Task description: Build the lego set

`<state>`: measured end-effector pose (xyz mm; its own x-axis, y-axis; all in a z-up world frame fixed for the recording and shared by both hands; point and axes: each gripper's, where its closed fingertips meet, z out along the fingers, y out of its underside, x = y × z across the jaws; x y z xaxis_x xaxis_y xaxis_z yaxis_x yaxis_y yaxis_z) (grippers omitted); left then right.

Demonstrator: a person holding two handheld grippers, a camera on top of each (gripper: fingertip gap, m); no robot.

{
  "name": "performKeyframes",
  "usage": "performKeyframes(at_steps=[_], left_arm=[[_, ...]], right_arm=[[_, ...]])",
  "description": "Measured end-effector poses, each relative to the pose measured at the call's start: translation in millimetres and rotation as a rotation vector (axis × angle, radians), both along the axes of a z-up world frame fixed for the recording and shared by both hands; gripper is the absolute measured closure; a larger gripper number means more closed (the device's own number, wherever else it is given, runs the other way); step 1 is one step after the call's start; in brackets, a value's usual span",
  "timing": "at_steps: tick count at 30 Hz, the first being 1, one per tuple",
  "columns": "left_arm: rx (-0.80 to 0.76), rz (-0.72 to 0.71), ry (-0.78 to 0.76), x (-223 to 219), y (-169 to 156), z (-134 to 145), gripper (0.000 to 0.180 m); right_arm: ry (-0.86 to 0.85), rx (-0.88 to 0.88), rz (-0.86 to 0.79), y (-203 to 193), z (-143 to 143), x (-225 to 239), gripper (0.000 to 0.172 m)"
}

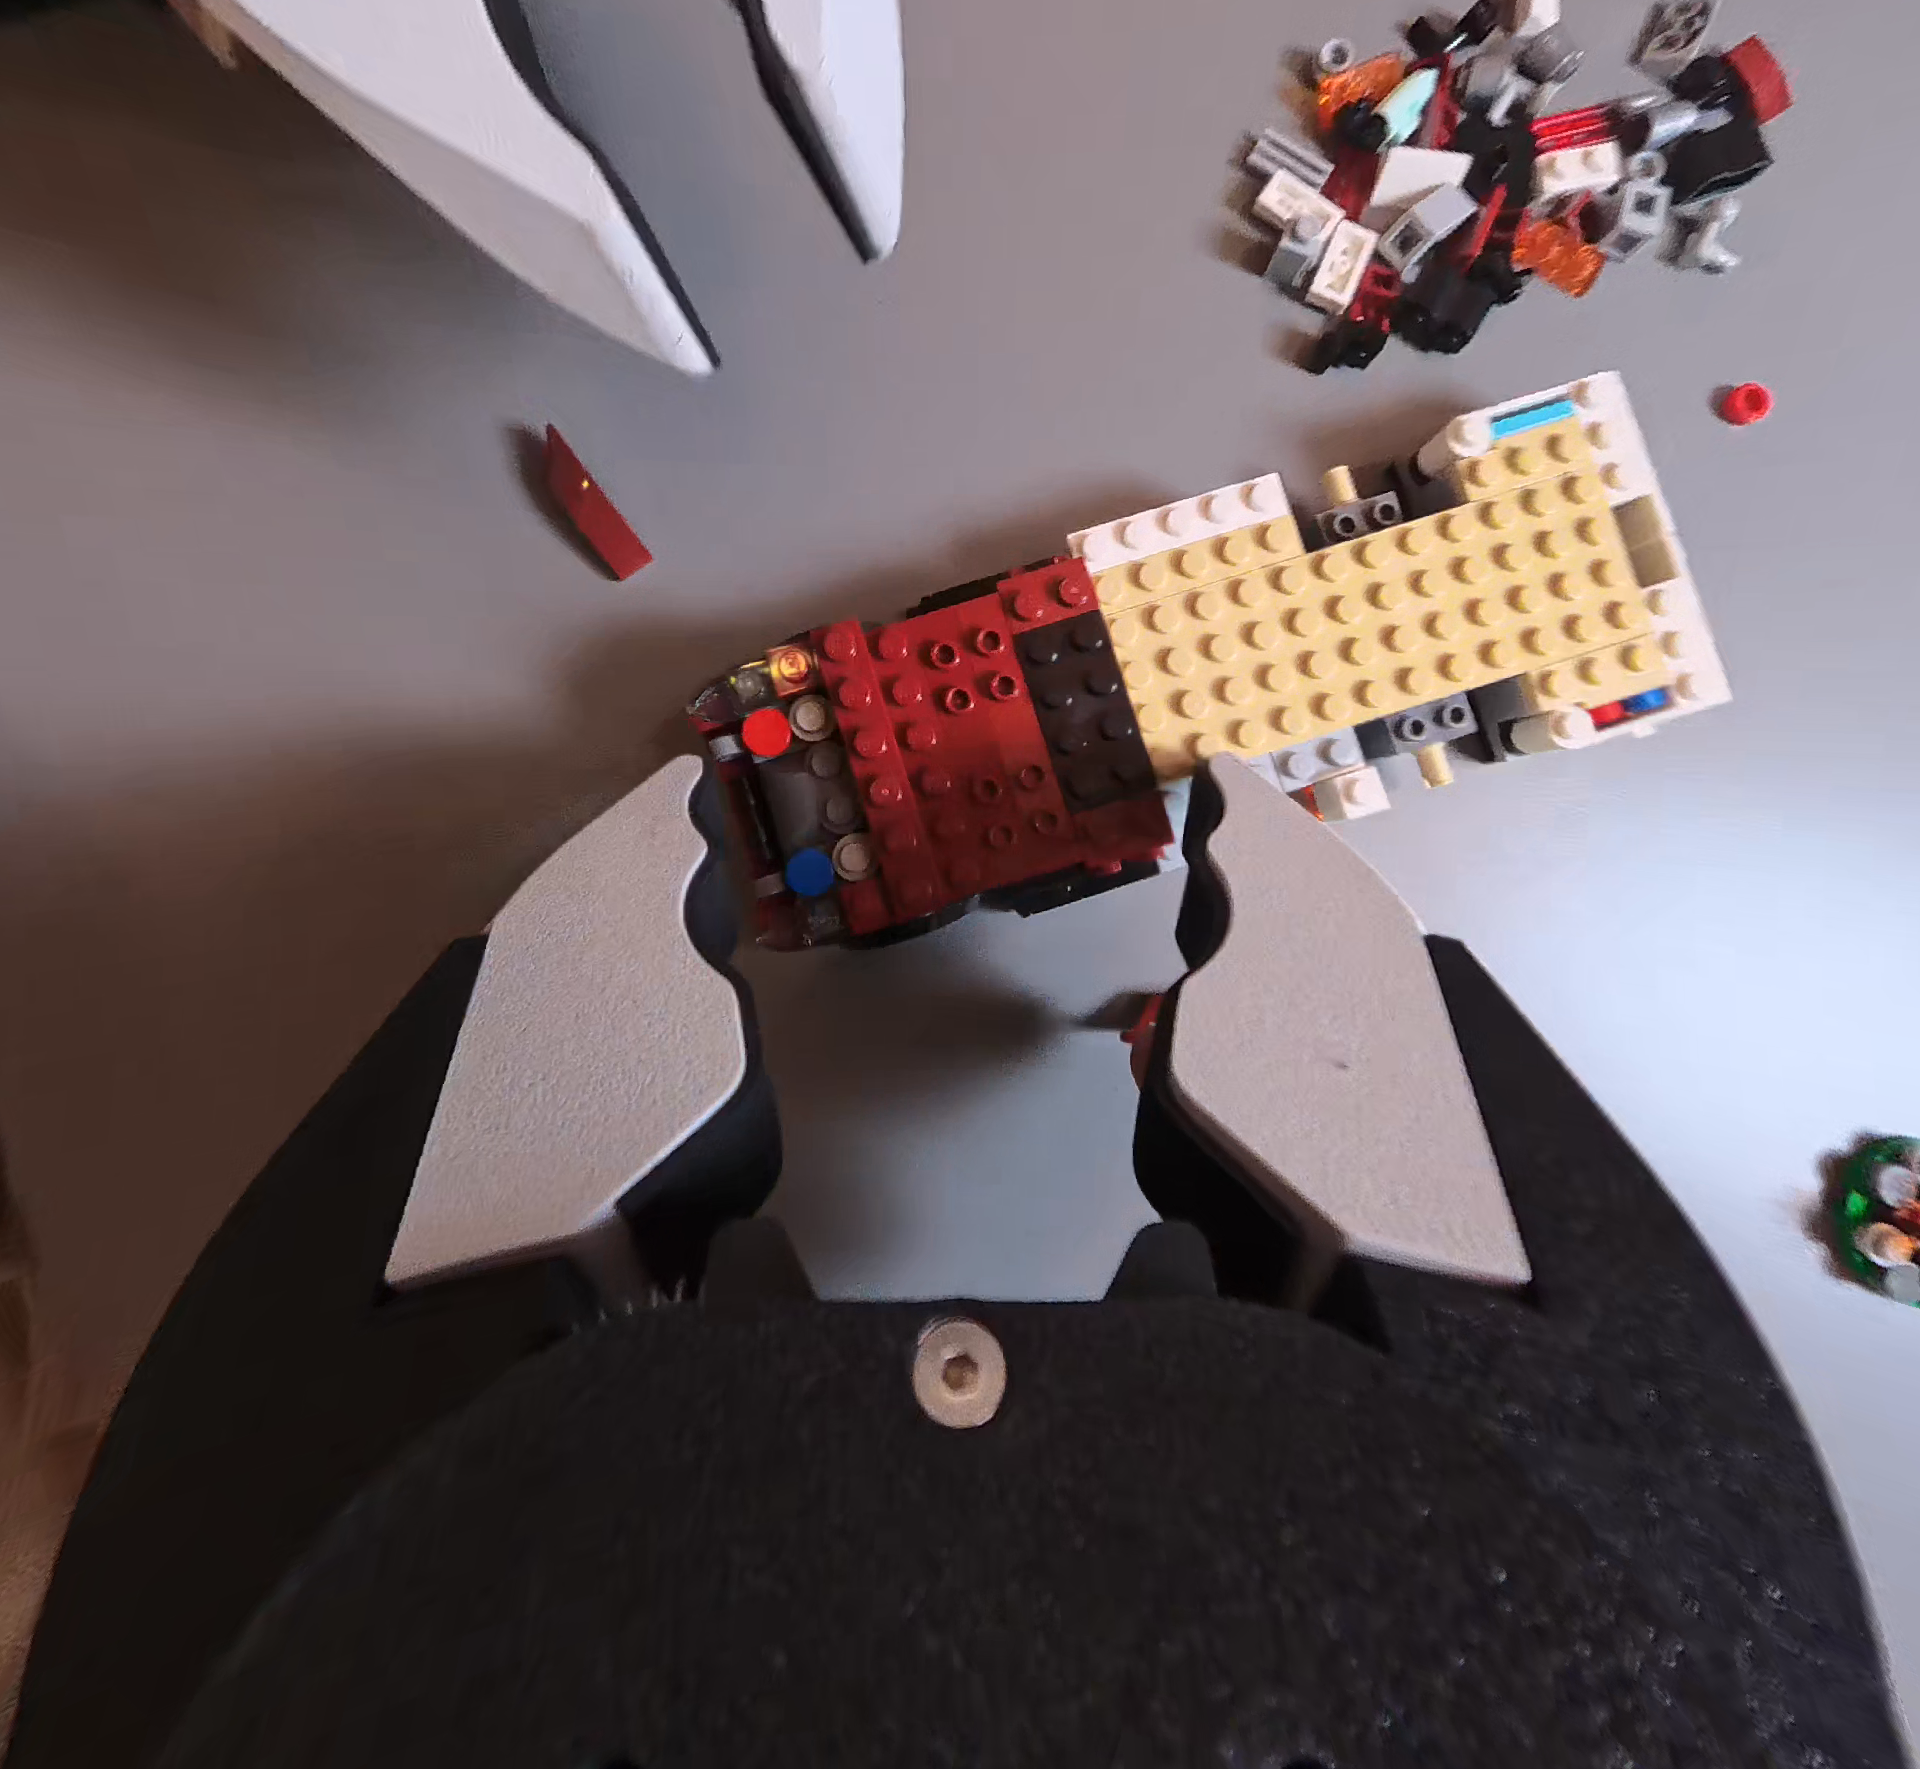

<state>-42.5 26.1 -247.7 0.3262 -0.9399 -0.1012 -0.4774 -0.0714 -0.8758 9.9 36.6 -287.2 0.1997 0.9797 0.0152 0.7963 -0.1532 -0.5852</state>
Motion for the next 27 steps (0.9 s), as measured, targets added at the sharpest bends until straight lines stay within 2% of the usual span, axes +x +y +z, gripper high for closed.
performKeyframes(at_steps=[4, 6, 9, 12, 16, 20, 24, 27], left_arm=[[-0.004, 0.008, 0.02, -7, -2, 0, 0.148], [-0.029, -0.002, 0.031, -10, -6, -1, 0.14], [-0.015, -0.003, 0.055, -15, -10, -1, 0.135], [0.002, 0.008, 0.099, -19, -10, -6, 0.132], [0.026, 0.039, 0.149, -25, -8, -12, 0.131], [0.043, 0.07, 0.176, -33, -7, -18, 0.133], [0.039, 0.098, 0.189, -37, 1, -25, 0.135], [0.024, 0.118, 0.196, -41, 4, -29, 0.135]], right_arm=[[-0.035, -0.001, 0.09, -7, 0, 1, 0.094], [-0.06, 0.003, 0.206, -19, 0, 4, 0.094], [-0.104, 0.012, 0.47, -45, 0, 15, 0.094], [-0.138, 0.033, 0.579, -48, 0, 20, 0.094], [-0.133, 0.07, 0.468, -24, 9, 29, 0.097], [-0.035, -0.008, 0.283, -31, 20, 35, 0.087], [-0.067, 0.014, 0.049, -28, 6, 28, 0.08], [-0.104, -0.013, 0.019, -34, -9, 26, 0.091]])
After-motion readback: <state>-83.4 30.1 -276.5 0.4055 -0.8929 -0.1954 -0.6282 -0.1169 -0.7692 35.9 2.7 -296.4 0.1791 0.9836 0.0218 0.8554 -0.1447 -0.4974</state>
